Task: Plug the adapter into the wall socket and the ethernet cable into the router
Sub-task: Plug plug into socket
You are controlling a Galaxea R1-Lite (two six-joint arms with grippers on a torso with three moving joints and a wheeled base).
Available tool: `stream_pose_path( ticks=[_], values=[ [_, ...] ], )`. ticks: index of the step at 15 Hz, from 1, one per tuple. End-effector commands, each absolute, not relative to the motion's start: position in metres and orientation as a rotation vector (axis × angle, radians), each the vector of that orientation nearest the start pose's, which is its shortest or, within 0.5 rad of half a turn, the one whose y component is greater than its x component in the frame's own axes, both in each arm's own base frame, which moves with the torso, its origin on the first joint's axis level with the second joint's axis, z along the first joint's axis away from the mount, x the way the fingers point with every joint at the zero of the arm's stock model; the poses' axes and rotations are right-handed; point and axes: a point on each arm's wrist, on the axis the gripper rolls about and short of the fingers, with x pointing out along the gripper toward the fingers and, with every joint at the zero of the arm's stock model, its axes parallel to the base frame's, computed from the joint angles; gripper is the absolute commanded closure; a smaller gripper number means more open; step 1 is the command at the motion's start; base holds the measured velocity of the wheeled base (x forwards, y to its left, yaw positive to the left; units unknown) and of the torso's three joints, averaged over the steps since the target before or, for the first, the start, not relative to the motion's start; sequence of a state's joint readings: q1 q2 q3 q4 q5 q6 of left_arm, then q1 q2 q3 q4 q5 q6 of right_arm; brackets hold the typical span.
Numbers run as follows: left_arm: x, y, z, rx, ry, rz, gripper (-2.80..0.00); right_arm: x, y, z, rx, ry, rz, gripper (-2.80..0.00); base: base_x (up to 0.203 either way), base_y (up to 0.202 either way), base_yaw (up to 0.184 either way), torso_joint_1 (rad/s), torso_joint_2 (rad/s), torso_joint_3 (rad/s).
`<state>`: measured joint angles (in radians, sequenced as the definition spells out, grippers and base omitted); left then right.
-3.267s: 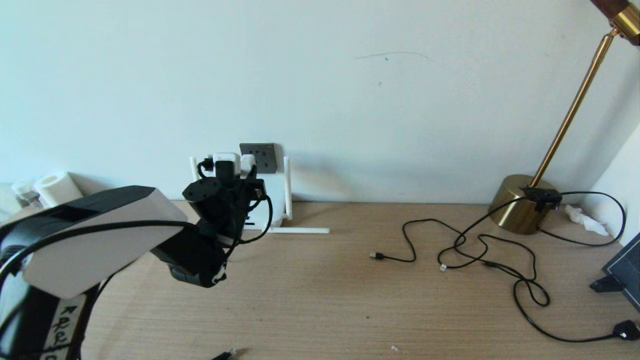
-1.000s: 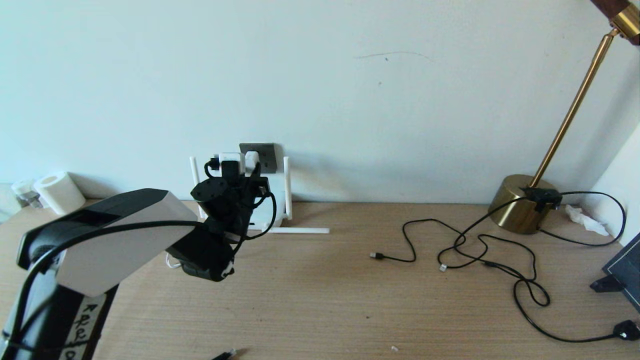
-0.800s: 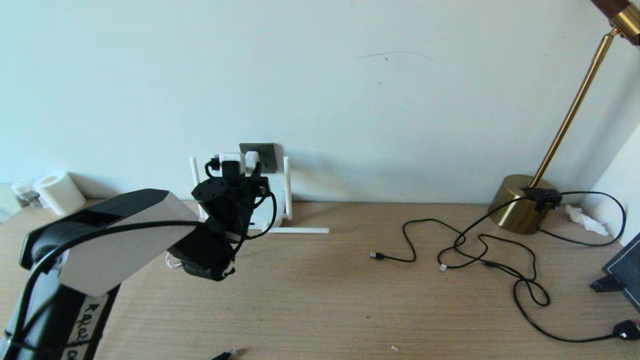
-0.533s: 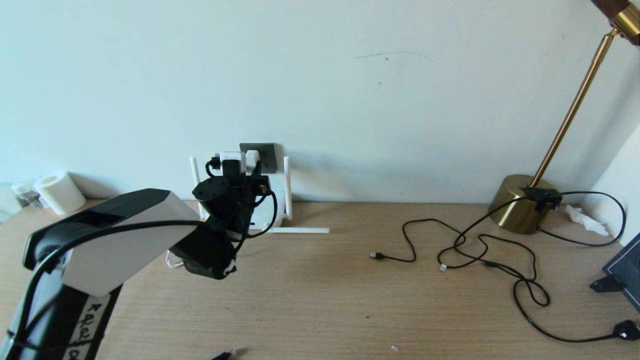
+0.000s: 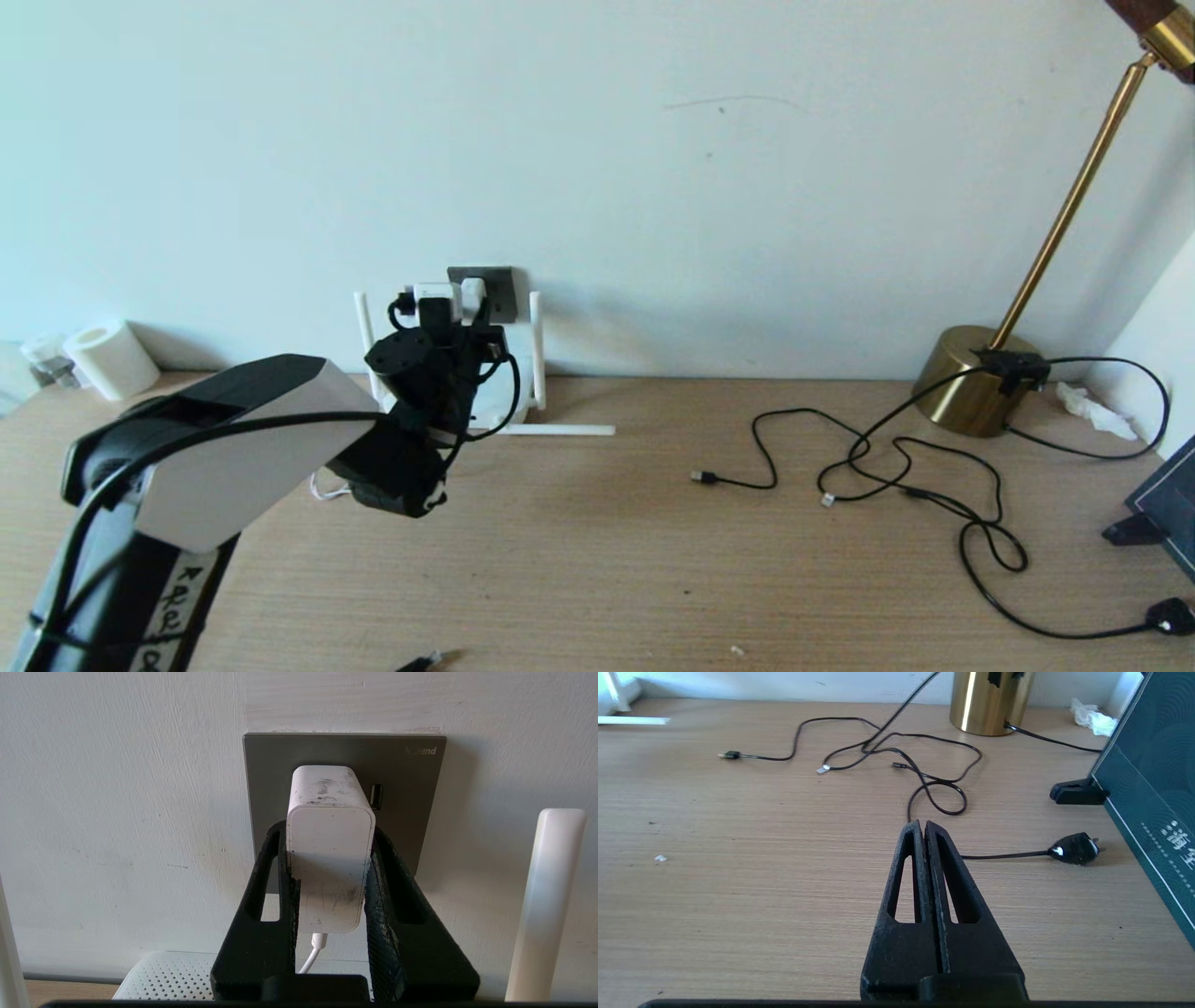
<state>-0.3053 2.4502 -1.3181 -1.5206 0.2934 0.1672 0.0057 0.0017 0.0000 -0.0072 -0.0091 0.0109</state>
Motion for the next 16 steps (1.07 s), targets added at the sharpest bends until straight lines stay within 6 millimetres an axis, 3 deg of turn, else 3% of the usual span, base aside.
stream_pose_path(
  ticks=[1, 16],
  values=[
    [0.4486, -0.1345, 0.1043, 0.048, -0.382, 0.022, 0.00, -0.0227, -0.0003, 0.0763, 0.011, -0.006, -0.003, 0.00, 0.000, 0.000, 0.000, 0.000, 0.00, 0.000],
    [0.4538, -0.1339, 0.1035, 0.044, -0.397, 0.027, 0.00, -0.0227, -0.0003, 0.0763, 0.011, -0.006, -0.003, 0.00, 0.000, 0.000, 0.000, 0.000, 0.00, 0.000]
  ],
)
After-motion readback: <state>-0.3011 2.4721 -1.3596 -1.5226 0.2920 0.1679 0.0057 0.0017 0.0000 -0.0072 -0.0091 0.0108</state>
